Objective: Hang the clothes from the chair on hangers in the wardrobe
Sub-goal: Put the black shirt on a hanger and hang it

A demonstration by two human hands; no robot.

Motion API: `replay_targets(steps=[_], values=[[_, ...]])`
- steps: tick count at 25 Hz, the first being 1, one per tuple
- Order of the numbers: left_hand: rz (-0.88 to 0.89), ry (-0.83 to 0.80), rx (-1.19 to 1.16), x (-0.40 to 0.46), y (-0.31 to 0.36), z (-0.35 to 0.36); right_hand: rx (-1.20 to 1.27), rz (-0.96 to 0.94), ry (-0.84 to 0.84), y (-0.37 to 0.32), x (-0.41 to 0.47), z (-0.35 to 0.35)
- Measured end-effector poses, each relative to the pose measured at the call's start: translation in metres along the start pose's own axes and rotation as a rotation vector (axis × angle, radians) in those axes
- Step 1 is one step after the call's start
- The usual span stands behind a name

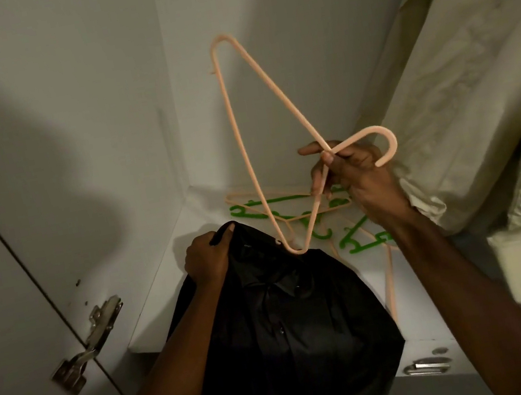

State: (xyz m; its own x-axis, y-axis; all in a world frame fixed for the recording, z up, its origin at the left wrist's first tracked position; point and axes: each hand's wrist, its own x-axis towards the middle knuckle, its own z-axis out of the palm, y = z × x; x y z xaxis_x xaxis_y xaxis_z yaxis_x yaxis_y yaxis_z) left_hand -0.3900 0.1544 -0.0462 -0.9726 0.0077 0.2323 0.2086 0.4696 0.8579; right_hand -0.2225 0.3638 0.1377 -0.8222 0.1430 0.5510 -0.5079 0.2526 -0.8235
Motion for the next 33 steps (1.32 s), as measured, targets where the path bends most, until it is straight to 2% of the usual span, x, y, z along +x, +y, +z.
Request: replay_targets(steps=[7, 16, 22, 27, 29, 33], values=[[-0.046, -0.012, -0.083, -0.001, 0.008, -0.005, 0.161, 0.088, -0.027, 0.052, 0.008, 0.037], [0.007, -0.144, -0.347, 0.025, 0.054, -0.026, 0.27, 0.287, 0.033, 0.075, 0.006, 0.031], [-0.144, -0.274, -0.577, 0.029, 0.089, -0.045, 0.137, 0.376, 0.069, 0.063, 0.006, 0.019], [-0.458, -0.51, -0.65, 0.029, 0.11, -0.064, 0.055, 0.379, 0.048, 0.053, -0.002, 0.0], [-0.546, -0.552, -0.654, 0.028, 0.115, -0.071, 0.032, 0.406, 0.071, 0.057, -0.008, -0.009], [-0.562, -0.562, -0.706, 0.021, 0.124, -0.075, 0.039, 0.421, 0.165, 0.069, -0.019, -0.019]])
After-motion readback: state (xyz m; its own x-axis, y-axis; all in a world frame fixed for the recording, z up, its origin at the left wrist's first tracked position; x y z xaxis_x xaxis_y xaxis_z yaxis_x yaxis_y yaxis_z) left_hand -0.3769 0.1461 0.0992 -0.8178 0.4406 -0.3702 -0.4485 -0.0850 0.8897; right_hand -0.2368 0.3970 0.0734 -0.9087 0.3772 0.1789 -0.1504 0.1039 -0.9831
